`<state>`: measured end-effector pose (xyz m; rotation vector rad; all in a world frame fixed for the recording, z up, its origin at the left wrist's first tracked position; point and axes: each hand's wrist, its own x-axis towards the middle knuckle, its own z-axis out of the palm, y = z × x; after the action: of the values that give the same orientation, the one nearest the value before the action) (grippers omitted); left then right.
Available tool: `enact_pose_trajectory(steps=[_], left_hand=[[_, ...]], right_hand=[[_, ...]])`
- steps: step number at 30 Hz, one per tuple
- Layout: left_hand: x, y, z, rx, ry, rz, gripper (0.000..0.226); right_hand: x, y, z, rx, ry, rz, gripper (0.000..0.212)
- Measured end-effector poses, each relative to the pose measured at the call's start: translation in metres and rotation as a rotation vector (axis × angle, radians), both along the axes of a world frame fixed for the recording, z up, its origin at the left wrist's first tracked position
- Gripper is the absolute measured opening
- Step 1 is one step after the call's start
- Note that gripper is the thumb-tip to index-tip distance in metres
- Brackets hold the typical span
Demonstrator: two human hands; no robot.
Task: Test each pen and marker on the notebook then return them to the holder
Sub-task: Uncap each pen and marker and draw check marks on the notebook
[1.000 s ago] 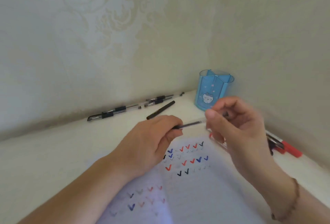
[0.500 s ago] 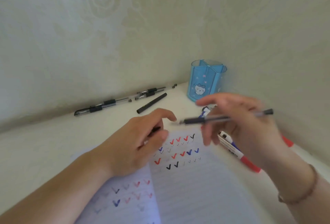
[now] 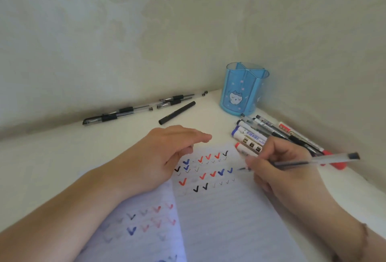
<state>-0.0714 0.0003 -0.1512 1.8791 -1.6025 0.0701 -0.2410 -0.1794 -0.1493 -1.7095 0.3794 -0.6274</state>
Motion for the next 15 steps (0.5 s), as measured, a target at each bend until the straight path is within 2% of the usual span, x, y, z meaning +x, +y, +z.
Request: enact_pose_trajectory(steps=[2,5,8,10,15], left_hand=[[-0.002,0.0001,0.0001,-0.02,0.042,-0.01,0.061],[-0.0039,0.0,0.0014,-0.06,0.102,-0.008,0.046],[-0.0057,-0.0002,0.0054,-0.06,0.147,-0.004,0.029],[-0.007,-0.0003,0.0078,-0.035,0.119,0.001,0.021],[-0.0088,0.0001,0.0084,0.018,0.062,0.026,0.019]], right_hand=[[0.0023,-0.0037,0.001,-0.076,0.038,-0.024,0.038],[0.0067,-0.0083,0.0007,-0.187,0.057,-0.055,0.033],[0.0067,-0.0104,0.0003,-0.202,0.094,-0.051,0.037],[0.0067,-0.0112,0.0005,-0.218,0.128,-0.043,0.038],[0.0065,-0.0098,0.0016,-0.283,0.176,-0.029,0.036]])
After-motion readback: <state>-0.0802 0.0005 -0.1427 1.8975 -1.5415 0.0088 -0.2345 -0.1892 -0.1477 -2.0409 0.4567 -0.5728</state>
